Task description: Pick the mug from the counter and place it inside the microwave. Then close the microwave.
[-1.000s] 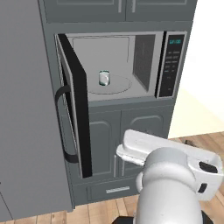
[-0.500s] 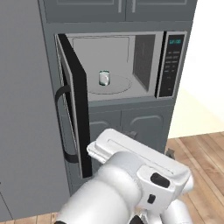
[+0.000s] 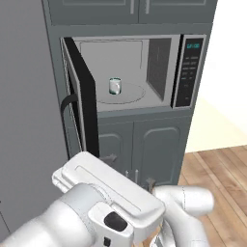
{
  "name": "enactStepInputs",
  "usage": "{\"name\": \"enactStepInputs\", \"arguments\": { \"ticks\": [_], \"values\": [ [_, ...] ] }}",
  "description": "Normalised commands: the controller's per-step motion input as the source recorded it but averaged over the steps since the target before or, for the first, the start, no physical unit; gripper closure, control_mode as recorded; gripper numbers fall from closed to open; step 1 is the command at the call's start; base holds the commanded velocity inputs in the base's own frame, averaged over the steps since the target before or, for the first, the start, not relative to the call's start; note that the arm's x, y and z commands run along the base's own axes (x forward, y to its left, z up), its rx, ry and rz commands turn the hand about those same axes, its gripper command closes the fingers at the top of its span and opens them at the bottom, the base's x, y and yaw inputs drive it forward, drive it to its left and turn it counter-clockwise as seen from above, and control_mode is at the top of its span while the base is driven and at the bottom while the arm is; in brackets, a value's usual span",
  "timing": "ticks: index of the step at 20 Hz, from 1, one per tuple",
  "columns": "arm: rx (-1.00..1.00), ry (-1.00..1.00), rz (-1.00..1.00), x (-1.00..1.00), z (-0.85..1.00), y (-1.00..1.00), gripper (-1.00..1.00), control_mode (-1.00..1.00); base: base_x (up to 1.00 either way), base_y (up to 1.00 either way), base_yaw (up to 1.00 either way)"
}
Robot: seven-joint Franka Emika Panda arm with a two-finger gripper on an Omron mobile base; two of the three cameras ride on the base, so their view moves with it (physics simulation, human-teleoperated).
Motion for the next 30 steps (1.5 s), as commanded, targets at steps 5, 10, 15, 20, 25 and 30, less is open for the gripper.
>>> {"name": "enactStepInputs", "arguments": {
  "ticks": [5, 10, 15, 20, 25, 30],
  "values": [
    [-0.08, 0.04, -0.1, 0.37, -0.15, 0.71, -1.0, -1.0, 0.0, 0.0, 0.0],
    [-0.09, 0.14, -0.15, 0.22, -0.31, 0.58, -1.0, -1.0, 0.0, 0.0, 0.0],
    [-0.06, 0.14, -0.13, 0.41, -0.36, 0.41, -1.0, -1.0, 0.0, 0.0, 0.0],
    [-0.04, 0.07, -0.09, 0.39, -0.06, 0.36, -1.0, -1.0, 0.0, 0.0, 0.0],
    [-0.01, 0.01, -0.06, 0.38, -0.02, 0.14, -1.0, -1.0, 0.0, 0.0, 0.0],
    [0.0, 0.0, -0.03, 0.29, -0.03, 0.07, -1.0, -1.0, 0.0, 0.0, 0.0]
  ]
}}
